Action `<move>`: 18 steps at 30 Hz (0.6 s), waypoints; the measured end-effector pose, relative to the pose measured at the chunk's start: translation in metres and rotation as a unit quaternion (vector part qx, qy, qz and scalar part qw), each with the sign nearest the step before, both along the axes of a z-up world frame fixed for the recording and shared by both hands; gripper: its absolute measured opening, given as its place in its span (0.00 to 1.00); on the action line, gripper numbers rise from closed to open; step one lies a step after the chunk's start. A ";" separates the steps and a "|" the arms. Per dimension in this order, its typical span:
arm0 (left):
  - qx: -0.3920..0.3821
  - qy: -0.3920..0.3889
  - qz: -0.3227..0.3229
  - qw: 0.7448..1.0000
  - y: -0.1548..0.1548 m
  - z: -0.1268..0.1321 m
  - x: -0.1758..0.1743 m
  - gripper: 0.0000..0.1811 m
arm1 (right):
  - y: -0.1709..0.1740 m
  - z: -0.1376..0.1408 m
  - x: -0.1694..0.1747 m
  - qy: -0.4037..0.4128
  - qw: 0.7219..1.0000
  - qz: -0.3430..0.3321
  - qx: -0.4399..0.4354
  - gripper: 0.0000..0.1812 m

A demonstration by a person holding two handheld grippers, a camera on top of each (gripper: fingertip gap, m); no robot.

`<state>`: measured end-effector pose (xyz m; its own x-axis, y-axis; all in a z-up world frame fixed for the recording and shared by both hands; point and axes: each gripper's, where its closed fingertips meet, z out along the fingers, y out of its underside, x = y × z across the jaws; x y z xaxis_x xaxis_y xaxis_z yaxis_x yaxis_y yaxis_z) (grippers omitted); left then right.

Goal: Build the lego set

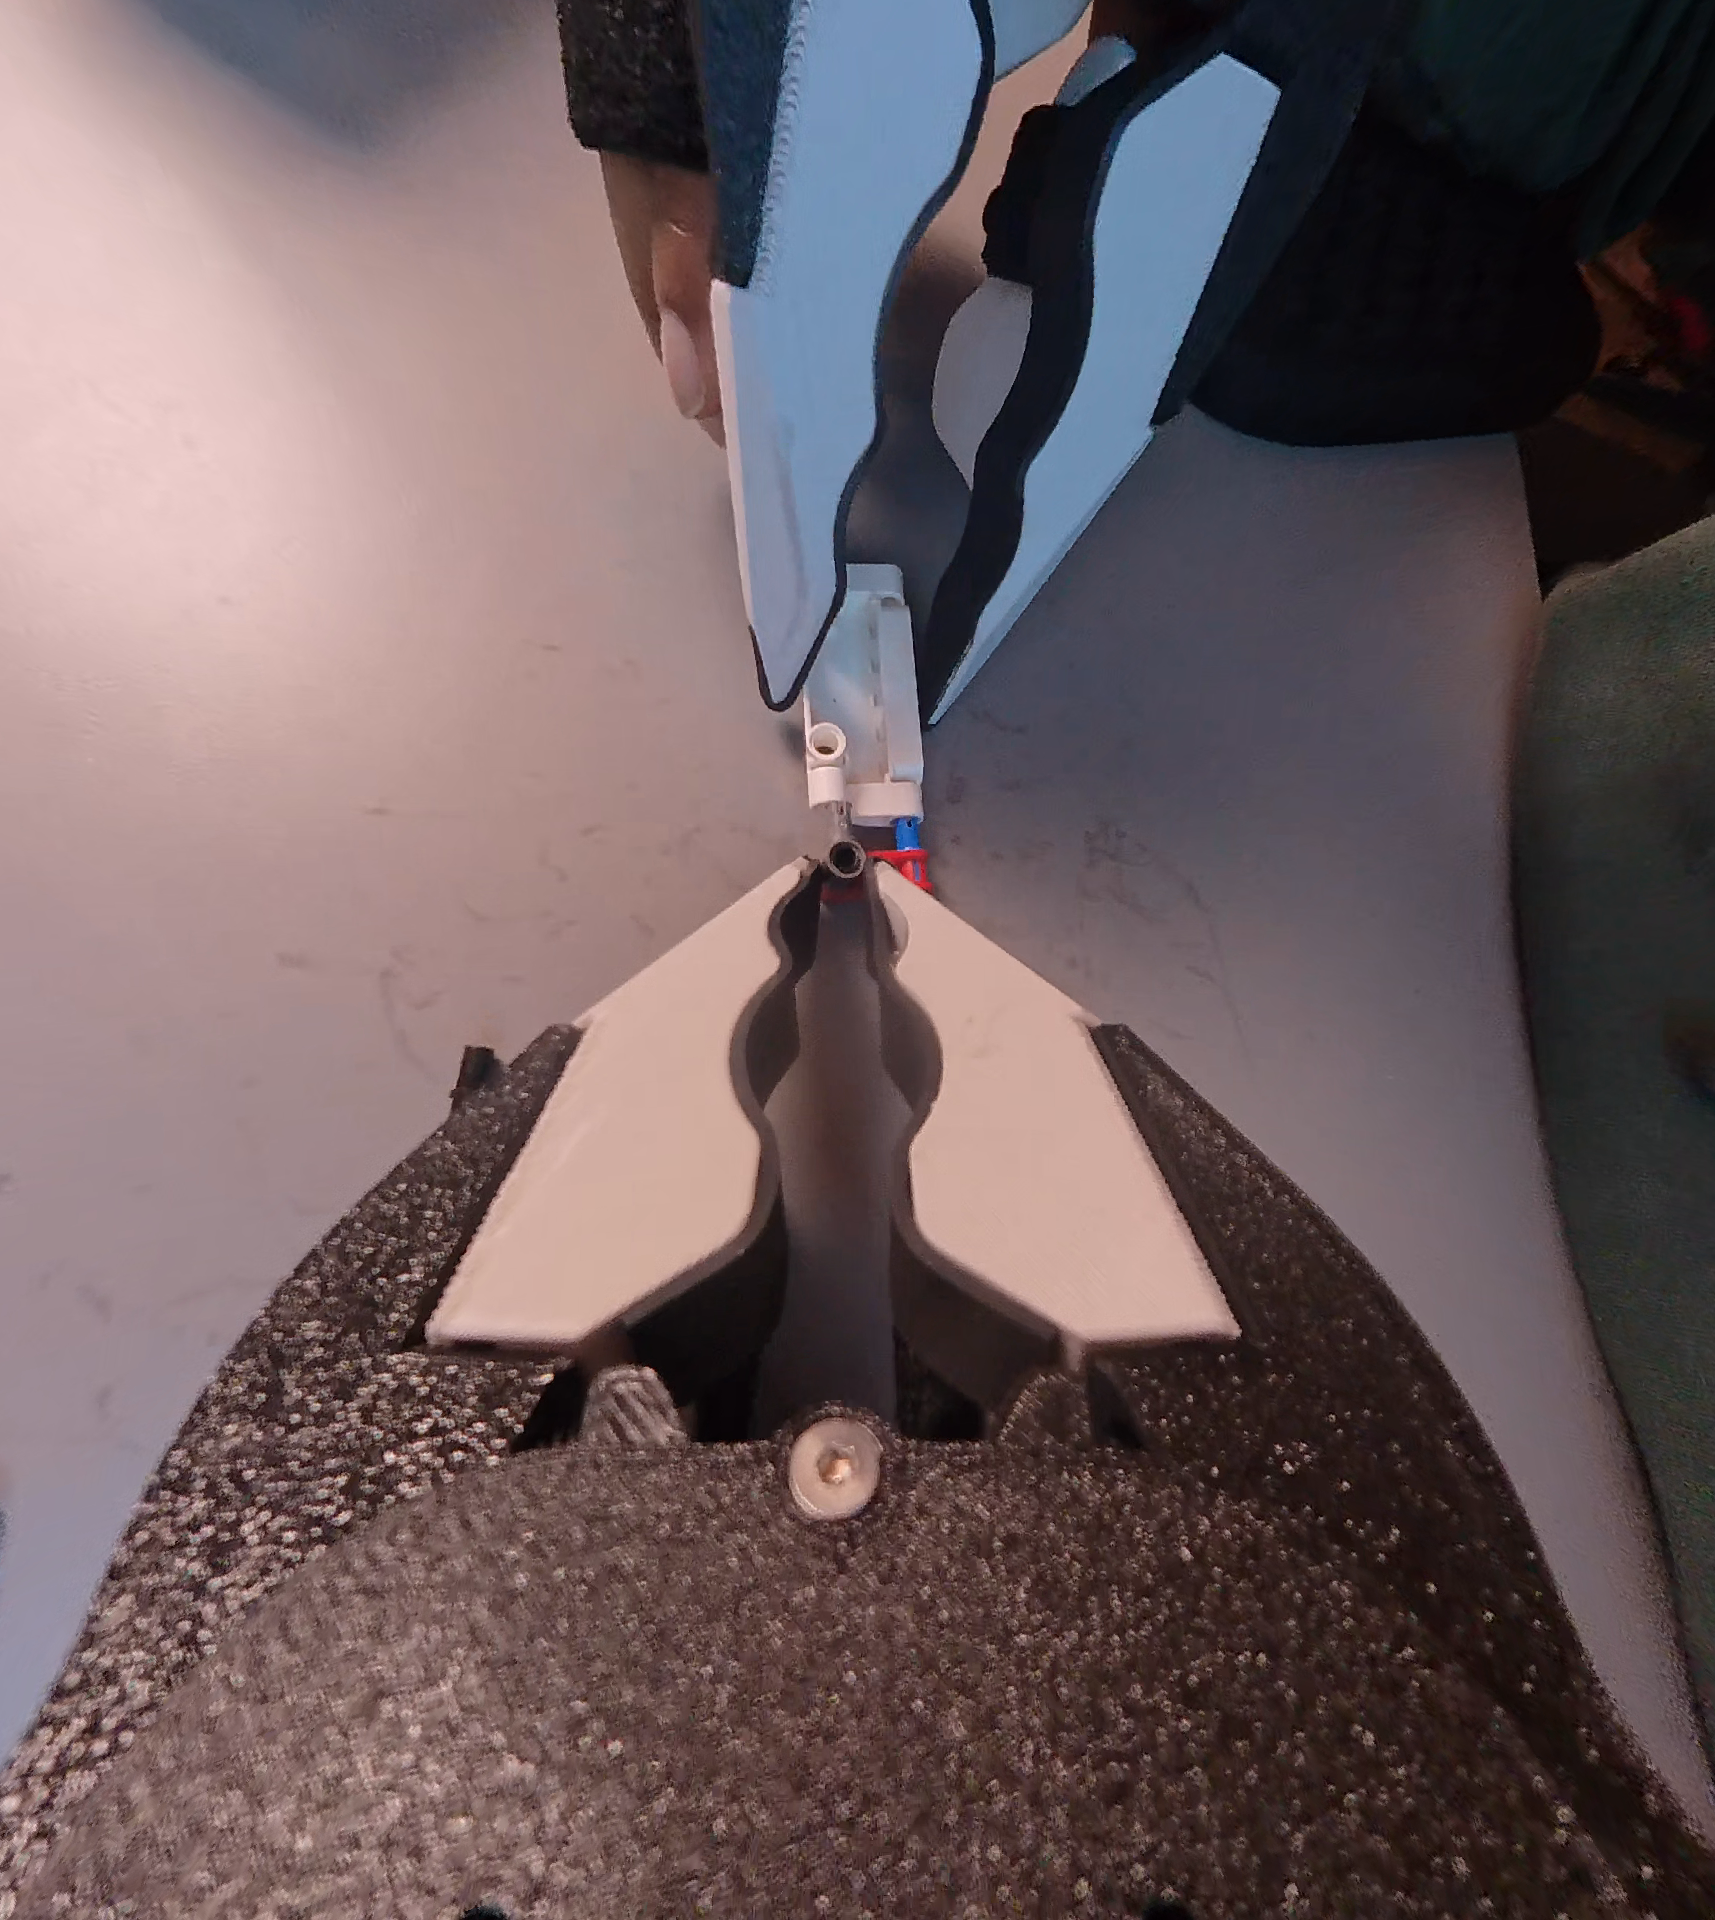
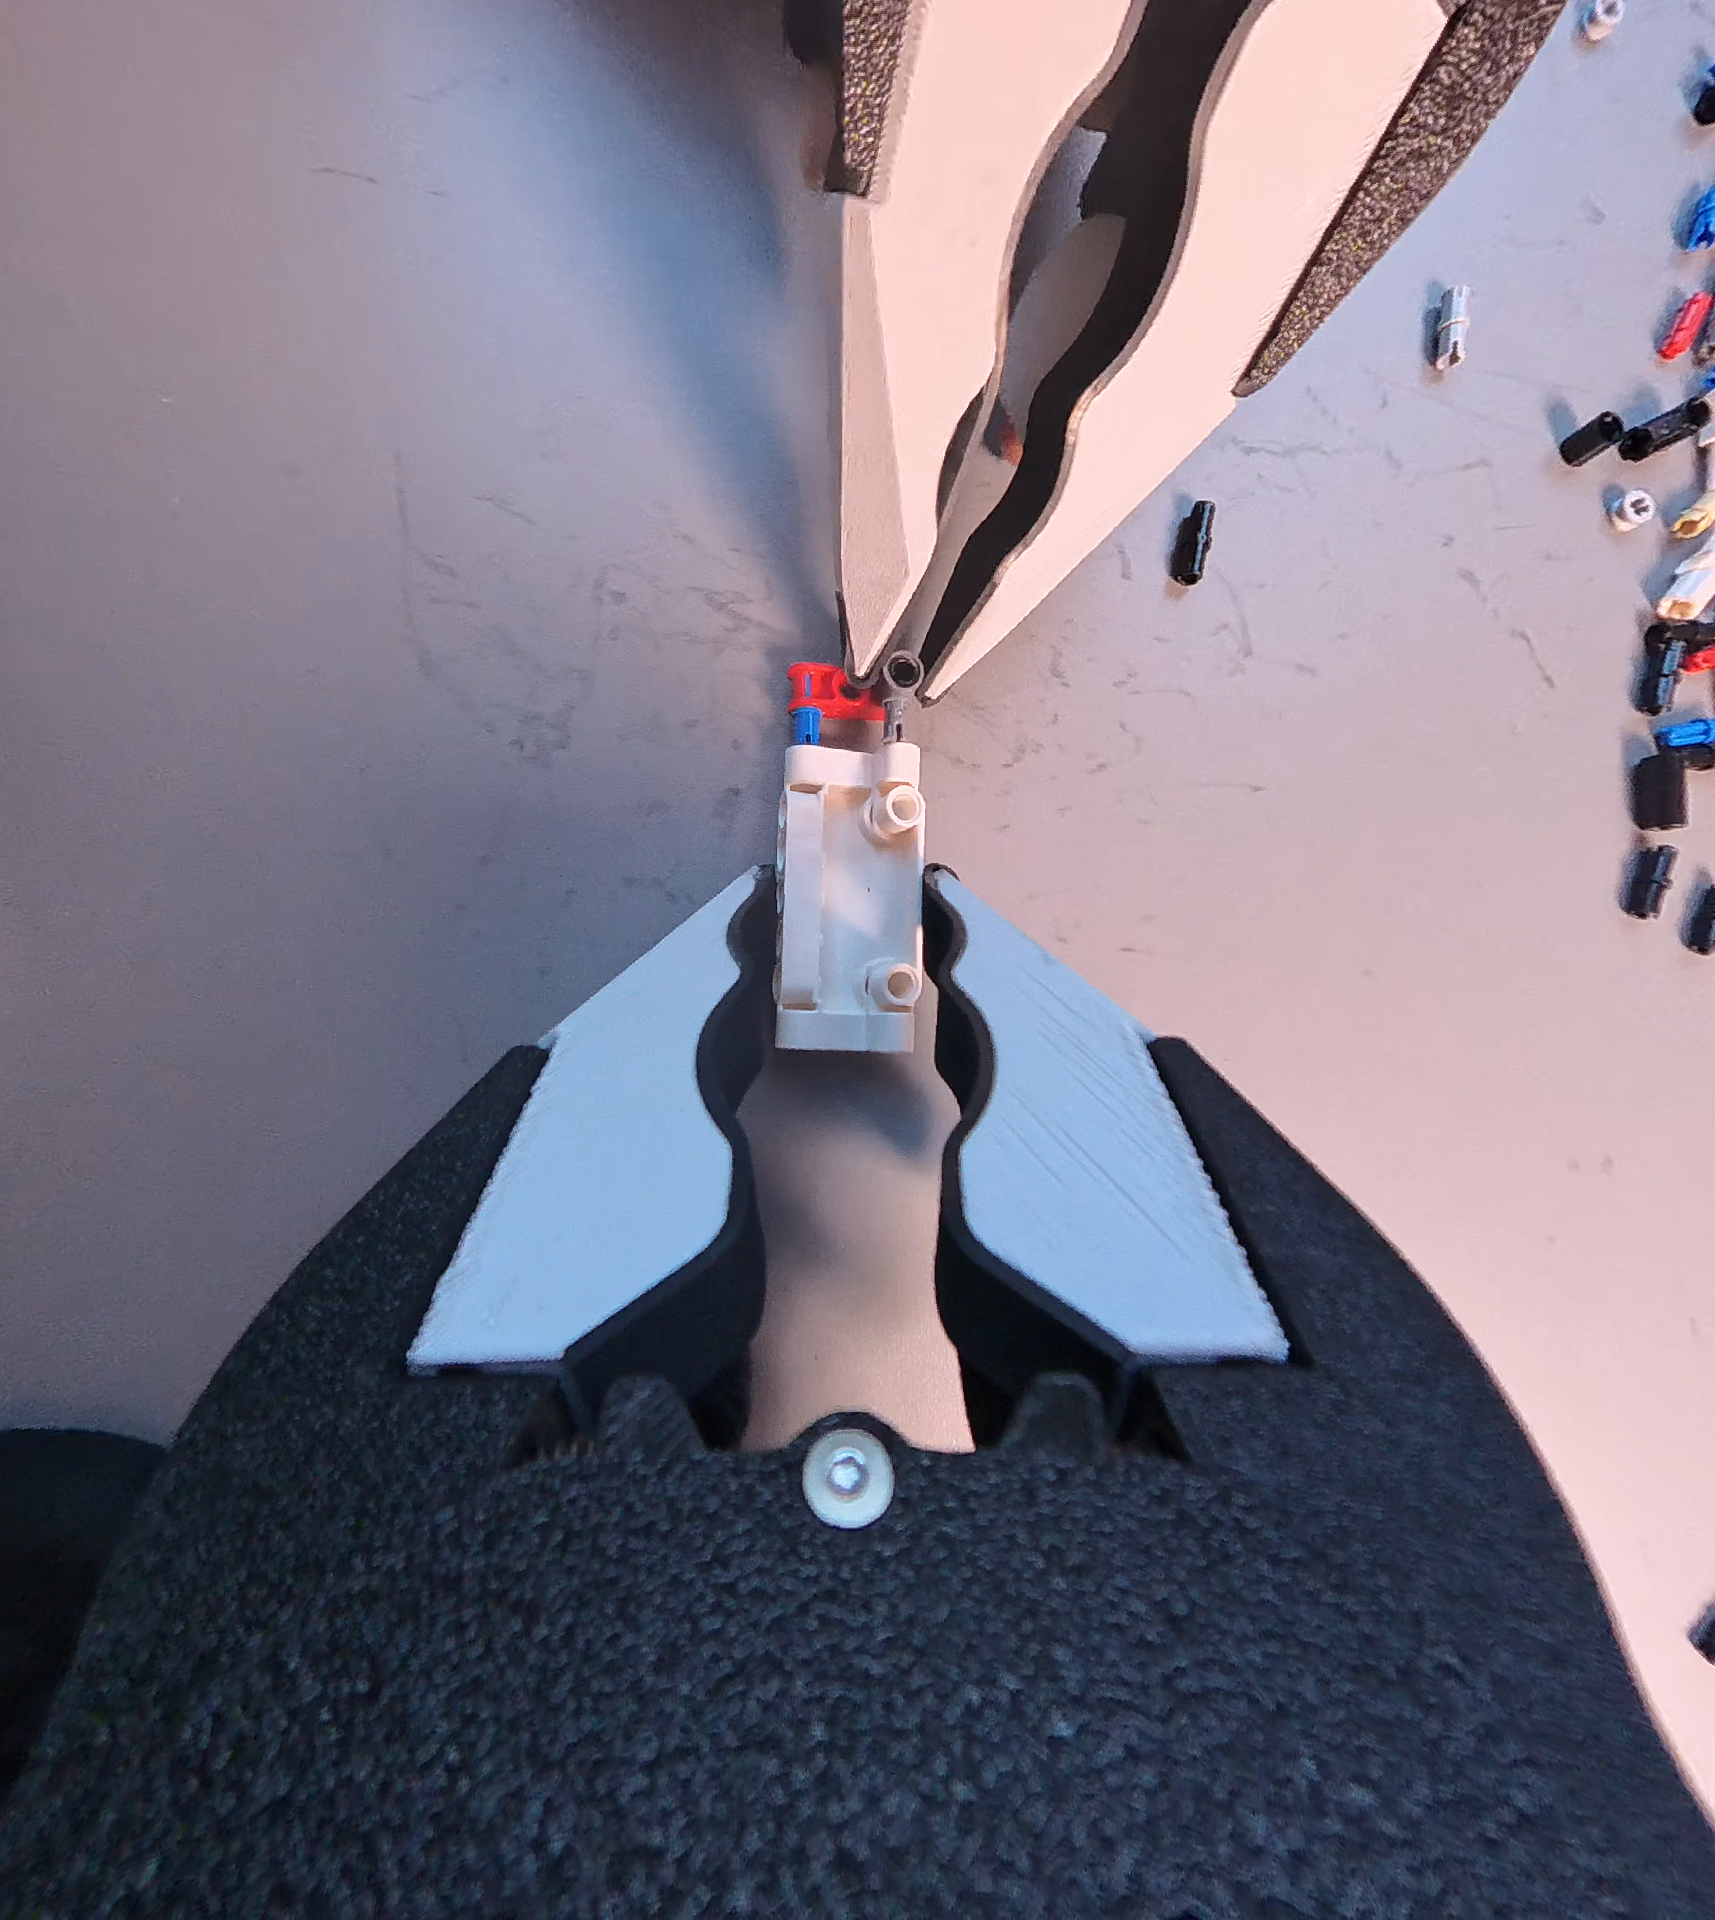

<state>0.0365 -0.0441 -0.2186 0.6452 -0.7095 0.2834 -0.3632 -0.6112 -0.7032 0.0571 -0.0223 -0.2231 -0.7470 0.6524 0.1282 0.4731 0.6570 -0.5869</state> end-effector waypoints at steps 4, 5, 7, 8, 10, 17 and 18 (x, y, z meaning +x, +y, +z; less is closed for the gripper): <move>-0.015 -0.007 -0.005 1.000 0.000 0.000 0.000 0.04 | 0.000 0.000 0.000 0.007 1.000 -0.003 -0.005 0.15; -0.017 -0.008 -0.005 1.000 0.001 0.000 0.000 0.04 | 0.000 0.000 0.000 0.009 1.000 -0.004 -0.006 0.15; -0.023 -0.013 -0.001 1.000 0.001 0.000 0.001 0.04 | 0.000 0.000 0.000 0.013 1.000 -0.005 -0.008 0.15; -0.027 -0.014 0.001 1.000 0.001 0.001 0.001 0.04 | 0.000 0.000 0.000 0.015 1.000 -0.006 -0.010 0.15; -0.034 -0.015 0.004 0.999 0.001 0.001 0.001 0.04 | 0.000 0.000 0.000 0.018 1.000 -0.006 -0.017 0.15; -0.045 -0.023 0.009 0.999 0.002 0.001 0.001 0.04 | 0.001 0.001 0.001 0.039 0.998 -0.004 -0.038 0.15; -0.045 -0.022 0.009 0.999 0.002 0.001 0.002 0.04 | 0.000 0.001 0.001 0.043 0.998 -0.002 -0.037 0.15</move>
<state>0.0381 -0.0422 -0.2175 0.6432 -0.6685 0.3733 -0.3216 -0.6783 -0.6607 0.0580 -0.0219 -0.2222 -0.7327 0.6654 0.1429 0.4214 0.6084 -0.6726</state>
